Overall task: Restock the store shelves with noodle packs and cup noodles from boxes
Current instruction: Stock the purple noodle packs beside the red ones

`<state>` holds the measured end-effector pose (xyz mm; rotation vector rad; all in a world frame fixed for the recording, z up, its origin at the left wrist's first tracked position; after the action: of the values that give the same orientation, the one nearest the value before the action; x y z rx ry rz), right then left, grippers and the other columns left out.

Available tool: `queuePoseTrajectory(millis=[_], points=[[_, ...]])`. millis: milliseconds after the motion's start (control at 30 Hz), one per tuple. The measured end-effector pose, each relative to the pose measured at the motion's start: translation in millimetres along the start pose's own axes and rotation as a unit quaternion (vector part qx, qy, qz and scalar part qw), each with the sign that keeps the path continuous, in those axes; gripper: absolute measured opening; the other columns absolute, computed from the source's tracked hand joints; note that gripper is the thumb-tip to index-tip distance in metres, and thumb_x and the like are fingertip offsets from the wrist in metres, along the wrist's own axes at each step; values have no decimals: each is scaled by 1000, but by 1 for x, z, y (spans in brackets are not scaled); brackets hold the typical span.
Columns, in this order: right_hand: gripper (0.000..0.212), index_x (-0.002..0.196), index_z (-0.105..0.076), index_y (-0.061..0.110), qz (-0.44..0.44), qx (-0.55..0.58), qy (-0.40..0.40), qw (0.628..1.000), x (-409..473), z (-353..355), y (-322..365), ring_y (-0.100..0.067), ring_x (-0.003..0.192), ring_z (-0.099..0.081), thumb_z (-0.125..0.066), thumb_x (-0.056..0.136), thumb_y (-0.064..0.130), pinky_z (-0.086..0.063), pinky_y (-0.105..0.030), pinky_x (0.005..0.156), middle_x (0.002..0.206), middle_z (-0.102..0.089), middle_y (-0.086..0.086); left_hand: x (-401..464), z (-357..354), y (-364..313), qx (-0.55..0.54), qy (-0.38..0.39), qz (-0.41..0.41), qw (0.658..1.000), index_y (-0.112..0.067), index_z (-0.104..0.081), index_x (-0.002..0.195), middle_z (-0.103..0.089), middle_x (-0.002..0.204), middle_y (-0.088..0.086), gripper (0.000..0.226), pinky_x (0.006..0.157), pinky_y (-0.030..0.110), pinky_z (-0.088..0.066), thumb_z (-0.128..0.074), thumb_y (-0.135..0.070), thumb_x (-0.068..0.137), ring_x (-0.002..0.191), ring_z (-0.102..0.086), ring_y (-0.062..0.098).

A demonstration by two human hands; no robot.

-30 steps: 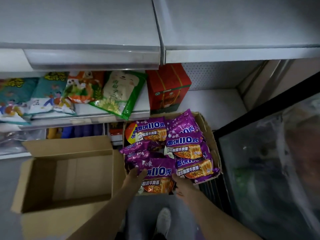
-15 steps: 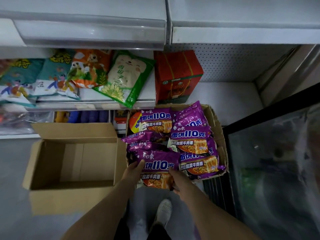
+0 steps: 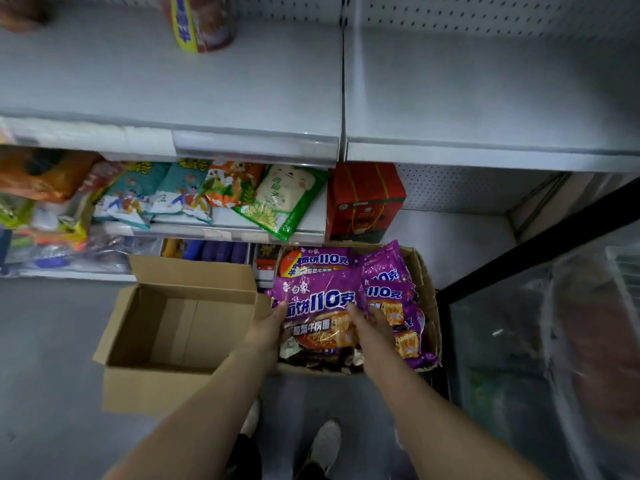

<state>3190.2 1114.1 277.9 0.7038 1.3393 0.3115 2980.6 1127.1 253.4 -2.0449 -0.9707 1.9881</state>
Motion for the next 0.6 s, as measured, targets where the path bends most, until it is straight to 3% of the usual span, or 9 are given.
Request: queuePoseTrajectory(millis=[67, 167, 367, 600], points=[[36, 120, -51, 32, 41, 21, 0, 999, -18, -1, 30, -15, 95, -62, -72, 92, 38, -50, -41, 95, 104, -60, 8, -26, -11, -26, -29, -1, -21, 999, -2, -63, 99, -74, 69, 8, 19, 43, 25, -54, -57, -20, 102, 54, -71, 16], [26, 108, -56, 33, 93, 53, -4, 994, -42, -2, 73, -22, 100, -68, -74, 90, 38, -54, -48, 97, 109, -66, 1, -59, -22, -70, -51, -7, -78, 996, -6, -61, 83, -66, 52, 0, 20, 38, 17, -46, -57, -13, 101, 40, -60, 7], [23, 100, -67, 40, 180, 71, 7, 981, -72, -3, 141, -25, 109, -67, -64, 89, 60, -53, -55, 99, 116, -71, 1, -120, -39, -139, -78, -1, -169, 983, -9, -61, 88, -61, 76, 4, 11, 41, 16, -46, -59, -9, 99, 47, -57, 6], [17, 99, -60, 23, 315, 81, -23, 945, -145, 11, 222, -26, 98, -71, -56, 102, 40, -60, -49, 88, 103, -72, -5, -194, -57, -198, -77, 43, -272, 958, -8, -63, 94, -62, 75, 5, 4, 44, 17, -44, -62, -9, 97, 51, -52, 7]])
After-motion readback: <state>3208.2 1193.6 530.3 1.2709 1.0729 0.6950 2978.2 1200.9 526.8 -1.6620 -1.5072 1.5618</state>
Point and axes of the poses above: each hand's wrist, its own x-axis towards the middle knuckle, its own z-axis out of the back of the hand, y = z × x, the point moved 5 cm from there along x, towards the middle knuckle
